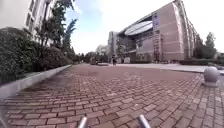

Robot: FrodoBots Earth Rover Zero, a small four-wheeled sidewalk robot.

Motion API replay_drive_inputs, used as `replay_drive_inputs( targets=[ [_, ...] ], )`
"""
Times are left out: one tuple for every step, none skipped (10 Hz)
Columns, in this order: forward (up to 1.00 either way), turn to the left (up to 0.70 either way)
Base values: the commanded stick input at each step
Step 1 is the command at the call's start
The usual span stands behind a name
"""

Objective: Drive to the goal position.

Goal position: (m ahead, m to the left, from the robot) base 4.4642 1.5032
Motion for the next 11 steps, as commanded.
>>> replay_drive_inputs(
  targets=[
    [0.7, 0.0],
    [0.7, 0.0],
    [0.7, 0.0],
    [0.7, 0.06],
    [0.7, 0.13],
    [0.7, 0.14],
    [0.7, 0.14],
    [0.7, 0.14],
    [0.7, 0.14],
    [0.7, 0.14],
    [0.7, 0.14]
  ],
)
